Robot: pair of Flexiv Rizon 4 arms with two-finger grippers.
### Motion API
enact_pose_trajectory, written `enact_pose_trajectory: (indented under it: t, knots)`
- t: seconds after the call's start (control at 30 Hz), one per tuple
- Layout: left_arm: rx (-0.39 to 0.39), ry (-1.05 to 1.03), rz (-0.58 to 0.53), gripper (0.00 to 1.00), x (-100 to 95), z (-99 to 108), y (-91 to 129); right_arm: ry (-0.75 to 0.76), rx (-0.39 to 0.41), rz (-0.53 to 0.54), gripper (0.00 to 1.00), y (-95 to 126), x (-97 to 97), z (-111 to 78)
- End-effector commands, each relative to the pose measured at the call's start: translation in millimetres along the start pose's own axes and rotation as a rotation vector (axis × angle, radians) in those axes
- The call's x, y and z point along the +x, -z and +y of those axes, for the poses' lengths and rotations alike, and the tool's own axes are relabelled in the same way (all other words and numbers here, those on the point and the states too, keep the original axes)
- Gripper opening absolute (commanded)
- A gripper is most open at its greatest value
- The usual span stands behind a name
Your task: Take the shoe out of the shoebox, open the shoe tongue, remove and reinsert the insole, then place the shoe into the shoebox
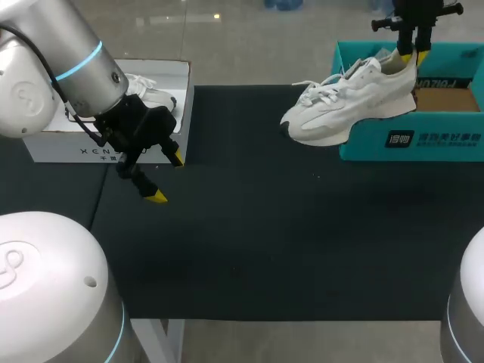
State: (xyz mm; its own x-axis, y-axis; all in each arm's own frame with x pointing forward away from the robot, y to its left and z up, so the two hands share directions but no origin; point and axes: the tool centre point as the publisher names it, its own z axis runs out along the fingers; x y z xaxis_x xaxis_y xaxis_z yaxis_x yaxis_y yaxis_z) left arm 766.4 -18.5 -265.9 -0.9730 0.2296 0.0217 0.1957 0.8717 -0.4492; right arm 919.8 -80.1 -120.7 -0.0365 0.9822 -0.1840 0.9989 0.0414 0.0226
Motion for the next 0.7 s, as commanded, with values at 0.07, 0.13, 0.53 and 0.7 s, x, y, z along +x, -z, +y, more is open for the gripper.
enact_pose_trajectory:
  t: [0.07,0.13,0.53,0.7]
  knots:
    - [-0.002,-0.001,0.001,1.0,-0.2,0,0,-0.001,-0.011,0.007,0.0,0,-2.6,-2.7]
    - [-0.002,-0.001,0.001,1.0,-0.2,0,0,-0.001,-0.011,0.007,0.0,0,-2.6,-2.7]
    - [-0.002,-0.001,0.001,1.0,-0.2,0,0,-0.4,-0.028,-0.033,0.0,-8,-101.2,-6.2]
    - [-0.002,-0.001,0.001,1.0,-0.2,0,0,-0.493,-0.046,-0.046,0.0,-21,-135.8,-5.0]
